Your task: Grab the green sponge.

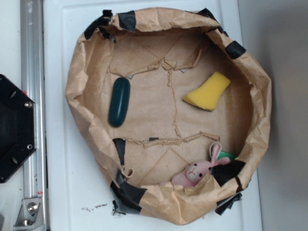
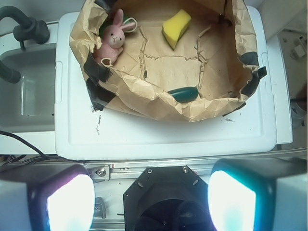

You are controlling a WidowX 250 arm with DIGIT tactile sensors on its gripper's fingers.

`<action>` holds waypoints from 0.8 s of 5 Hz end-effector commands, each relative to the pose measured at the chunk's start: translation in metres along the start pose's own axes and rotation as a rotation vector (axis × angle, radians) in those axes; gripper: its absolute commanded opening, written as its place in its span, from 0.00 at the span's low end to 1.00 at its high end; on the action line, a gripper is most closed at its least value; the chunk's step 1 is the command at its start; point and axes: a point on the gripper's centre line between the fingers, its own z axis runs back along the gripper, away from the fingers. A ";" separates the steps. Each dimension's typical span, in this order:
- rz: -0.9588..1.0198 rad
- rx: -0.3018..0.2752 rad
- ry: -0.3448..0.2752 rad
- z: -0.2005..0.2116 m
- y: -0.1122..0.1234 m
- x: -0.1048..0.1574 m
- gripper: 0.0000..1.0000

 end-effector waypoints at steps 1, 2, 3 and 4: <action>0.000 0.000 0.000 0.000 0.000 0.000 1.00; 0.060 0.021 -0.148 -0.026 0.012 0.038 1.00; 0.179 0.057 -0.254 -0.053 0.030 0.081 1.00; 0.283 0.095 -0.188 -0.100 0.053 0.123 1.00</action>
